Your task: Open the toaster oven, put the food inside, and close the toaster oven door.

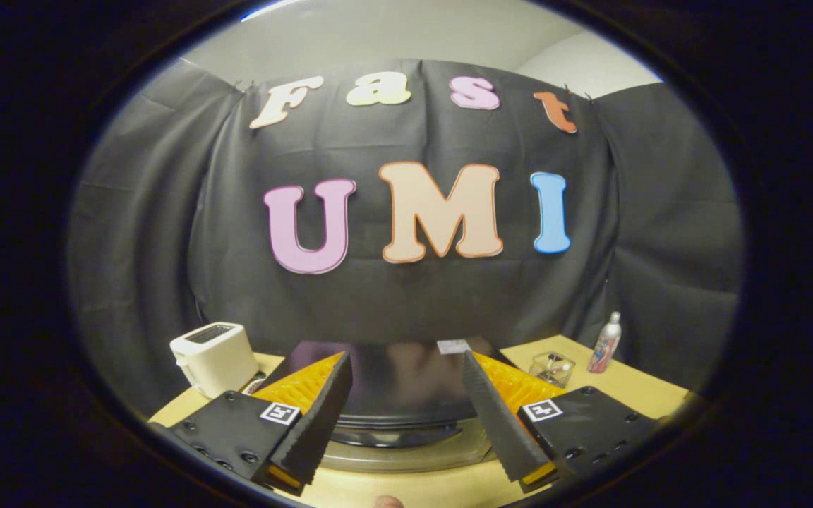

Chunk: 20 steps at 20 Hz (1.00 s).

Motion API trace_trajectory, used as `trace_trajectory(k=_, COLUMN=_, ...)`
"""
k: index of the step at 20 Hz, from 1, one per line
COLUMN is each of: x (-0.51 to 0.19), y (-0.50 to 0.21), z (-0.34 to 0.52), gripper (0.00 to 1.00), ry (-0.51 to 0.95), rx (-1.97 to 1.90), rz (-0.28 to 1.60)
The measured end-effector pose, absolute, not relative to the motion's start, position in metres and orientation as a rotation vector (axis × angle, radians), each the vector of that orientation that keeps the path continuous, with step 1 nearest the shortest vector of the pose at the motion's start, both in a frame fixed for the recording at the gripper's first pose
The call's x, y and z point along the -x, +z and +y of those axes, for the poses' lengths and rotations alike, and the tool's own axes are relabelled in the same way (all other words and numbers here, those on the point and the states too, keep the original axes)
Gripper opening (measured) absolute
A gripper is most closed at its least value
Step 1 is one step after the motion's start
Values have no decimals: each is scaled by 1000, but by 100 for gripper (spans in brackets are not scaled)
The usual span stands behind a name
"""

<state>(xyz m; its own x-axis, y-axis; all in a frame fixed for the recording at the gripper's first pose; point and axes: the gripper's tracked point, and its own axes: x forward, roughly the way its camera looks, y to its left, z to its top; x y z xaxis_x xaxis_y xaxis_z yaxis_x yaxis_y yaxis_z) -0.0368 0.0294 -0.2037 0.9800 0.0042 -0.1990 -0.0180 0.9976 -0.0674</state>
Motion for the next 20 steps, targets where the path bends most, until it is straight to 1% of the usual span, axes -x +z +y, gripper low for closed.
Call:
trace_trajectory(k=8, x=41, y=-270, z=36, gripper=99, ry=9, rx=52, rz=340)
trace_trajectory(k=14, x=52, y=-271, z=34, gripper=100, ry=16, rx=65, rz=354)
trace_trajectory(k=20, x=95, y=-274, z=26, gripper=100, ry=-5, rx=53, rz=376)
